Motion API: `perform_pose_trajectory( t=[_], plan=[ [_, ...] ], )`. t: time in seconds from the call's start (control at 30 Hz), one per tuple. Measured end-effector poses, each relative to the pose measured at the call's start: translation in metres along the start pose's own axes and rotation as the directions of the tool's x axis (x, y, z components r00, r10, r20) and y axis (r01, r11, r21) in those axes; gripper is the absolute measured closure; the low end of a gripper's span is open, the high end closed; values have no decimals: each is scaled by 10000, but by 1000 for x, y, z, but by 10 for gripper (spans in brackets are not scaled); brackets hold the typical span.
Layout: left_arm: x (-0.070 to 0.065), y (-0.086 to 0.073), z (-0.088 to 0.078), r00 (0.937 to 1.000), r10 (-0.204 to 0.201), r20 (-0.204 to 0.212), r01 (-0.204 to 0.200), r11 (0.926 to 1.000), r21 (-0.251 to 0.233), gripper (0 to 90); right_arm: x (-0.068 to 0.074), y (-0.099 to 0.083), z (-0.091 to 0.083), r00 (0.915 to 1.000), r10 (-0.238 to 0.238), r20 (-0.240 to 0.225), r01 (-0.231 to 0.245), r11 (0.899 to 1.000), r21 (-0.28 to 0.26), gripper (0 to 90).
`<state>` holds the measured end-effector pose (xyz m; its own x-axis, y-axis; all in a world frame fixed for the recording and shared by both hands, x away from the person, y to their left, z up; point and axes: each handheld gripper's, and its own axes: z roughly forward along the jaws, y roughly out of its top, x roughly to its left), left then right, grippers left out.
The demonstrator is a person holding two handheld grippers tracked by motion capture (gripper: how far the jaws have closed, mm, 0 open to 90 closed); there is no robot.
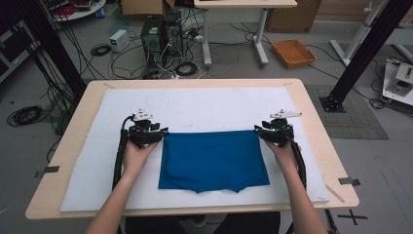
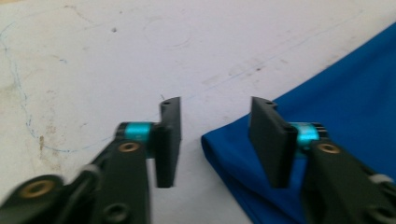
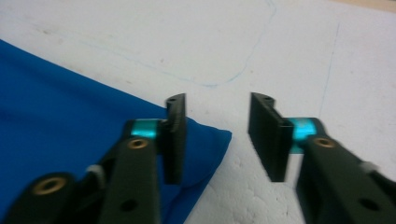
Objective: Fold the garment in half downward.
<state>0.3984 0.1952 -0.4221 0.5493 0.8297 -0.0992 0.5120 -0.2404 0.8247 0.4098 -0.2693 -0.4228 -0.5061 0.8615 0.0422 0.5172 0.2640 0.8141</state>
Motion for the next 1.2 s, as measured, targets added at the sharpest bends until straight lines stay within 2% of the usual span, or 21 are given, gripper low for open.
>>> perform_pose_trajectory(
  t=[0.07,0.1,0.17,0.23,0.33,0.43,0.47,0.53,0.6,0.67,0.77,0.87,0.93,0.97,1.03,1.1,1.2],
  plan=[
    [-5,0,-10,9995,312,94,-311,9995,-94,391,2,0,-9,9999,68,-151,-72,9997,-245,477],
    [-7,-2,-16,9992,385,52,-384,9991,-179,373,3,-1,-14,9997,-27,-250,16,9991,-423,460],
    [-12,-7,-29,9992,343,225,-334,9987,-397,373,7,-3,-25,9990,-179,-400,150,9973,-719,434],
    [-18,-13,-40,9974,631,357,-614,9971,-460,373,10,-5,-35,9982,-280,-527,232,9957,-893,407],
    [-25,-23,-55,9956,941,-37,-941,9942,-515,353,15,-9,-50,9969,-442,-657,362,9922,-1189,396],
    [-24,-34,-68,9974,689,-196,-704,9930,-949,322,17,-14,-63,9960,-533,-713,417,9870,-1553,379],
    [-24,-34,-68,9974,689,-196,-704,9930,-949,311,17,-14,-63,9960,-533,-713,417,9870,-1553,379],
    [-18,-42,-79,9982,550,-229,-575,9900,-1289,264,18,-18,-74,9956,-649,-673,520,9825,-1787,371],
    [-12,-44,-83,9982,572,197,-536,9871,-1510,279,17,-19,-79,9963,-662,-551,553,9822,-1796,370],
    [-8,-48,-84,9982,565,188,-519,9800,-1920,286,15,-20,-82,9972,-551,-502,448,9811,-1882,371],
    [-4,-54,-83,9978,614,238,-551,9764,-2088,283,12,-21,-86,9981,-377,-487,270,9788,-2030,371],
    [-5,-59,-79,9939,1100,123,-1060,9777,-1814,284,10,-21,-86,9984,-240,-516,130,9790,-2035,371],
    [-6,-62,-78,9927,1201,124,-1156,9751,-1893,287,9,-22,-85,9982,-290,-527,177,9789,-2036,372],
    [-6,-63,-78,9928,1192,151,-1138,9732,-1998,287,9,-22,-85,9982,-279,-530,166,9791,-2026,372],
    [-7,-63,-80,9896,1441,32,-1395,9631,-2301,296,8,-21,-85,9983,-267,-511,157,9790,-2032,373],
    [-7,-63,-82,9929,1178,176,-1092,9591,-2611,296,7,-21,-85,9985,-238,-500,130,9784,-2065,373],
    [-8,-61,-86,9952,918,346,-787,9576,-2770,296,5,-20,-86,9986,-160,-500,50,9773,-2117,373]
  ],
)
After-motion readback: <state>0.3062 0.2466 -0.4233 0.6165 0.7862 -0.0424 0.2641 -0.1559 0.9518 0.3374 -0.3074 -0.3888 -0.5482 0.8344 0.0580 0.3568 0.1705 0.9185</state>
